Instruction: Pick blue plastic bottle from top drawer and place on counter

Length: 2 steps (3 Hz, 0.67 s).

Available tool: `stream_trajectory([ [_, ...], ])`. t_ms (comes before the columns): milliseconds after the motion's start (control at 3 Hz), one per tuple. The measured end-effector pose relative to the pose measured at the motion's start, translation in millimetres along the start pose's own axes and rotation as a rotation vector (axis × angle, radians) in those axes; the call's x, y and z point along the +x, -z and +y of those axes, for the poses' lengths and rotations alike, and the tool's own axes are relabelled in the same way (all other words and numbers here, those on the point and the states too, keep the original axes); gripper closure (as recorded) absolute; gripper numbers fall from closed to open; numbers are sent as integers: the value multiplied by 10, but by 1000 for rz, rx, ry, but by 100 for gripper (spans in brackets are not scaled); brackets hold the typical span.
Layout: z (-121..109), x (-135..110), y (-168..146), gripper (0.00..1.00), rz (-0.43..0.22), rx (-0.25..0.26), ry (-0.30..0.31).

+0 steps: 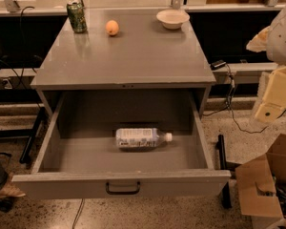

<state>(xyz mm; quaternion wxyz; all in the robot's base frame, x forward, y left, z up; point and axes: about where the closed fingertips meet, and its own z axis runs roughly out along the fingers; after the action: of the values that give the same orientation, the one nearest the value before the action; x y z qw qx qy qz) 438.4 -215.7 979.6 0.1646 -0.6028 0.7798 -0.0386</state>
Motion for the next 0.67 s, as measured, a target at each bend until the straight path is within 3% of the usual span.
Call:
stream_trajectory([
  [333,0,0,-1,0,0,0,0],
  [667,144,-13,-256,0,31,-71,-22],
])
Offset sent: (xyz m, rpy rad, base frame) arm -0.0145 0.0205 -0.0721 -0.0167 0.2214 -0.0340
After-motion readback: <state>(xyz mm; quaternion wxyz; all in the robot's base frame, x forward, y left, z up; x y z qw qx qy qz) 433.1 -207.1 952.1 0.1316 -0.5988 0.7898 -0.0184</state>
